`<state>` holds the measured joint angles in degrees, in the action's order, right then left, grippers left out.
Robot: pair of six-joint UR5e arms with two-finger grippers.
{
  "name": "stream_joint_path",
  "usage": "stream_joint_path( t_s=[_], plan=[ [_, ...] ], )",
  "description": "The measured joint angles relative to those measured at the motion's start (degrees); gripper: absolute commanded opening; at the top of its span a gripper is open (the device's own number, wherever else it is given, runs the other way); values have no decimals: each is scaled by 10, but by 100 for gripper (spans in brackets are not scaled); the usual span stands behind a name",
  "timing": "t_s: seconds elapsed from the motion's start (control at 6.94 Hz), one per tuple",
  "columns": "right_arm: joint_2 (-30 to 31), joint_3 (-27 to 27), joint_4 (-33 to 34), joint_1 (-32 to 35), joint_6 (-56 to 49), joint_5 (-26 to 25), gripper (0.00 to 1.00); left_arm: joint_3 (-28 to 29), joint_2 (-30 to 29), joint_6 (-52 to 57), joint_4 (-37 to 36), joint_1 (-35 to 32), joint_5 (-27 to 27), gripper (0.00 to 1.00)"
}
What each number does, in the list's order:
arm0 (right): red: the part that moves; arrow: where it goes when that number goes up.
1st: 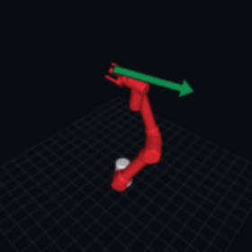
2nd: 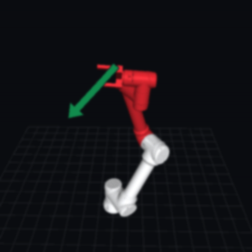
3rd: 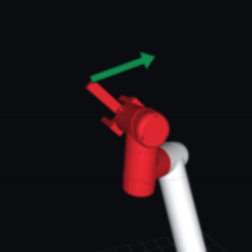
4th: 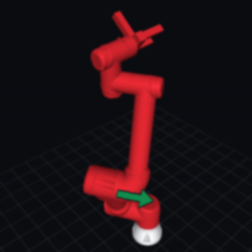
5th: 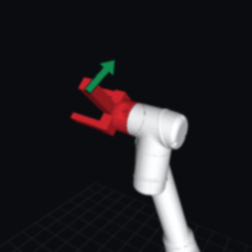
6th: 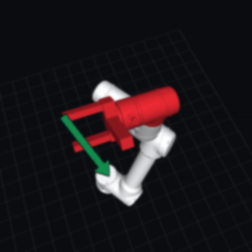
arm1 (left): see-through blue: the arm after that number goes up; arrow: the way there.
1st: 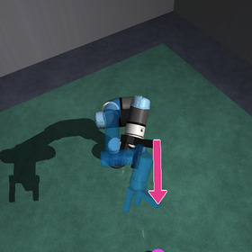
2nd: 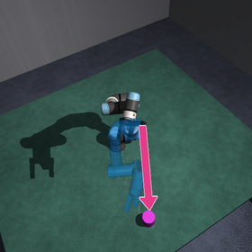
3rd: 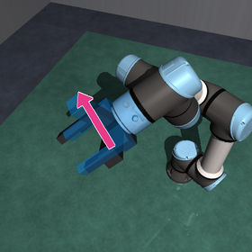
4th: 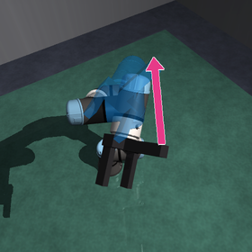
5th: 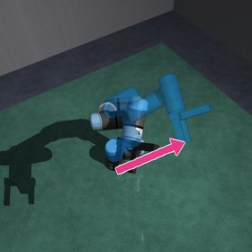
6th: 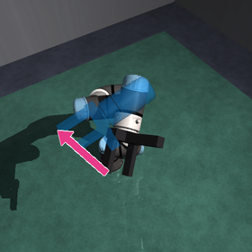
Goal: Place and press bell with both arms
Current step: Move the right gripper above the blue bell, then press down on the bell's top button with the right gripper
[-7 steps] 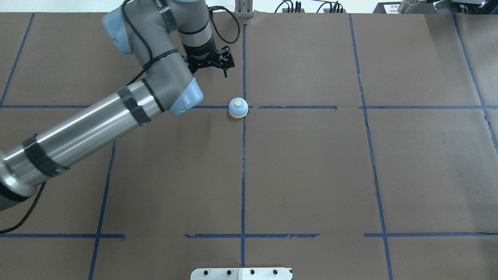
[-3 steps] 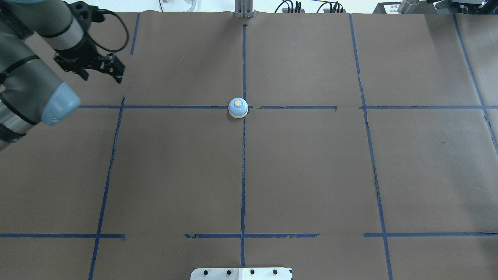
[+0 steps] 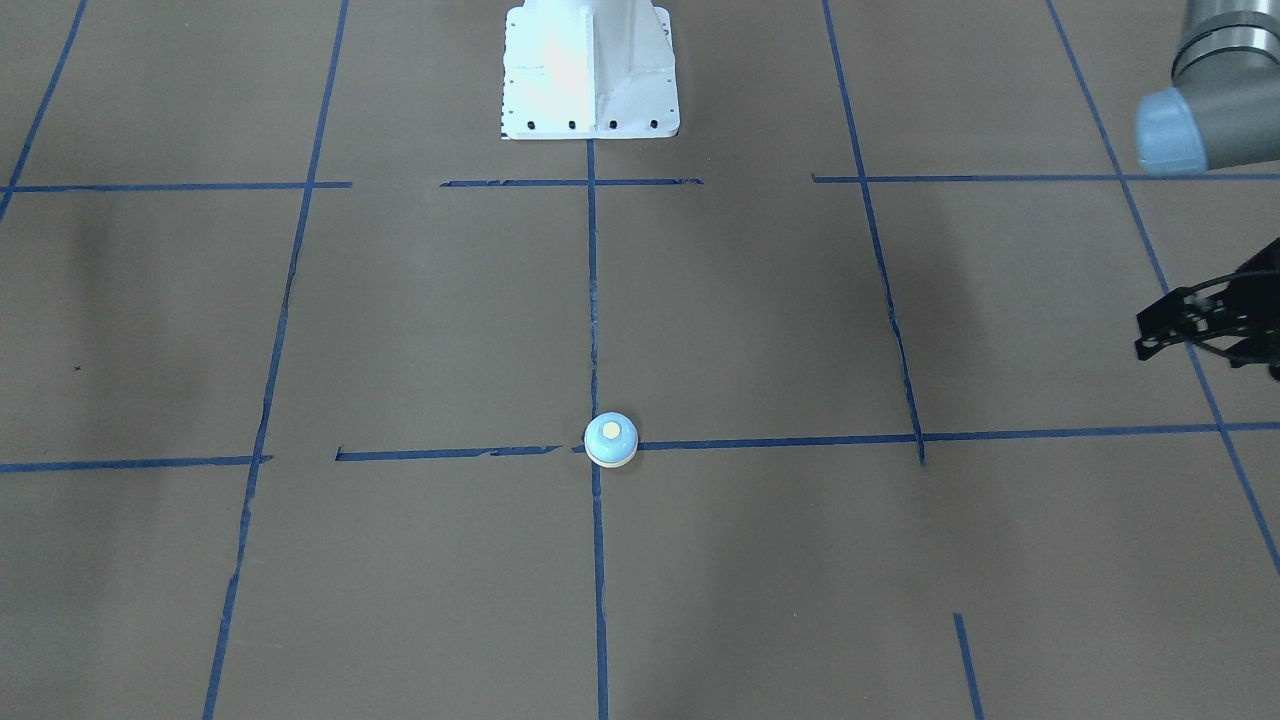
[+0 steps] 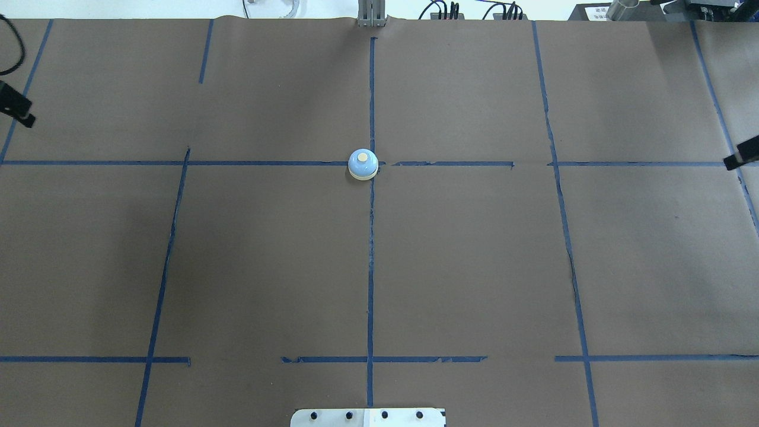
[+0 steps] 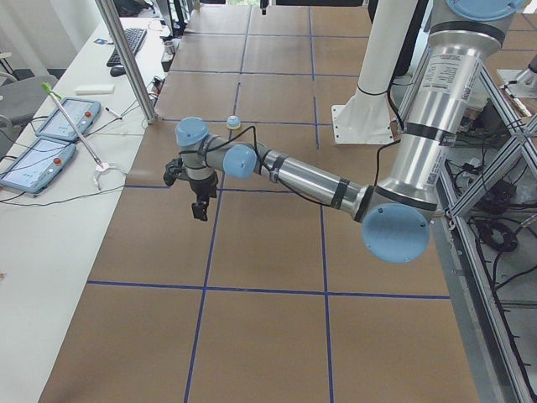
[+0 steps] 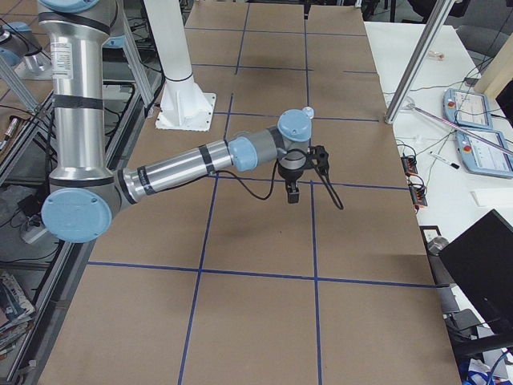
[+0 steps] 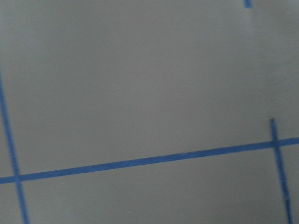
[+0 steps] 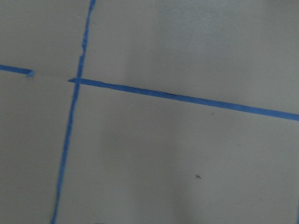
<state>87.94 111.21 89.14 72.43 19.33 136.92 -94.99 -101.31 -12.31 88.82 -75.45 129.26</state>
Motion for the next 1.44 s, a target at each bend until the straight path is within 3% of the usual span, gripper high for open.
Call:
stream_joint_path(
  t_s=[0.43,0.72,0.86,1.01,1.15,1.44],
  plan=[
    [-150,-23,5,-143,117,-53,99,1,125,122,2,-106,22,100],
    [-251,-87,4,-211,185,-85,95,-29,200,133,9,-148,50,100],
    [-293,-112,5,-244,220,-122,72,-46,213,134,10,-154,52,100],
    [-349,-158,5,-274,270,-157,30,-53,218,135,10,-156,51,100],
    [-412,-220,5,-295,318,-172,3,-55,220,134,11,-157,51,100],
    [-521,-346,3,-326,382,-180,0,-56,220,134,11,-157,50,100]
  ],
)
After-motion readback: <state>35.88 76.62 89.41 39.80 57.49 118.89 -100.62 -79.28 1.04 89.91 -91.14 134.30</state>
